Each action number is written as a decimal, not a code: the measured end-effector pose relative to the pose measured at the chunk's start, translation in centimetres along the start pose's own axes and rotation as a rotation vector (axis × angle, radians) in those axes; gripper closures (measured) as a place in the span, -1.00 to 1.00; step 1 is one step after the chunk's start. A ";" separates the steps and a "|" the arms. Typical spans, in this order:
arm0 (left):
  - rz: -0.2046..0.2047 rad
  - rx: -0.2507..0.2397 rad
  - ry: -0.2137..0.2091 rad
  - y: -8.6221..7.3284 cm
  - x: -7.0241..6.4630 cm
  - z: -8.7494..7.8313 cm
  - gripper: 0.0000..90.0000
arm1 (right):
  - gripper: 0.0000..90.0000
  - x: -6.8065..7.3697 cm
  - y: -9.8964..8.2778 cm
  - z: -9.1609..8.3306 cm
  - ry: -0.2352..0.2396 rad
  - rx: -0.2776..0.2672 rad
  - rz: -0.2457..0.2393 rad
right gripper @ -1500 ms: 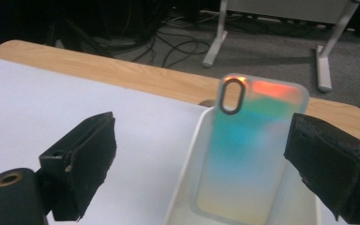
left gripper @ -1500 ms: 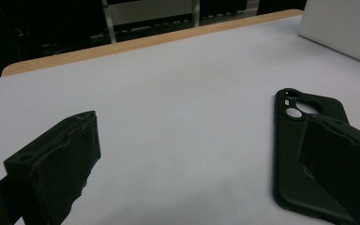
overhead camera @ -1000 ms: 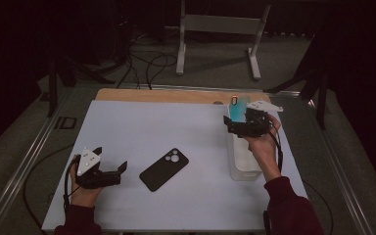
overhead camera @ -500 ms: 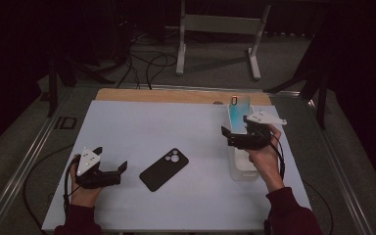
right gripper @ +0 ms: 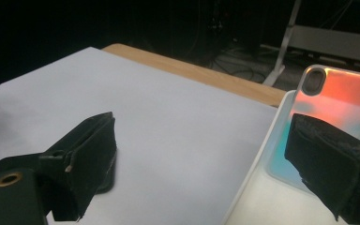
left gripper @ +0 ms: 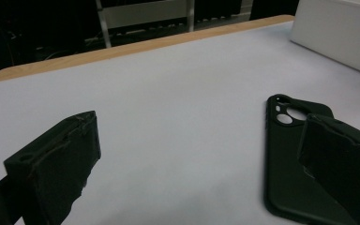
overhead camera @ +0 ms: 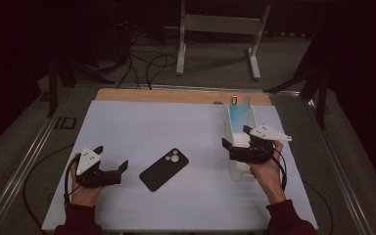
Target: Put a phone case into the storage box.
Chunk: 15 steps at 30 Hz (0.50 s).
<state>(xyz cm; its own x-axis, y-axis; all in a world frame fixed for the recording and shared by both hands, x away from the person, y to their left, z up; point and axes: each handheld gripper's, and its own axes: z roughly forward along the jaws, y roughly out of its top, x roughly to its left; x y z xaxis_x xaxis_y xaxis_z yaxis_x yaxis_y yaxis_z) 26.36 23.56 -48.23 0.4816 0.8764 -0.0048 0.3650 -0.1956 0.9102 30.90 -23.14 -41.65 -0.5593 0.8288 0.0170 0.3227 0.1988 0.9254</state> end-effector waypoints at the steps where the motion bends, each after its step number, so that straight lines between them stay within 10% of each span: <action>1: -0.002 -0.002 -0.002 0.0 0.0 0.0 -1.00 | -0.81 0.1 -0.1 -0.2 -0.001 -0.002 0.004; 15: -0.005 -0.032 -0.056 1.1 -0.7 -0.1 -1.00 | -0.81 0.5 -2.6 -1.7 0.018 -0.051 0.032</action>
<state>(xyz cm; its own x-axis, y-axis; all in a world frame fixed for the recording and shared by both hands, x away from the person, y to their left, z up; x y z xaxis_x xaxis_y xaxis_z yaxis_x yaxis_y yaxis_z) 26.32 22.78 -47.21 0.5242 0.8510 -0.0316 0.3425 -0.1767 0.9228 28.54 -24.15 -43.41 -0.5629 0.8248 0.0533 0.3018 0.1451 0.9422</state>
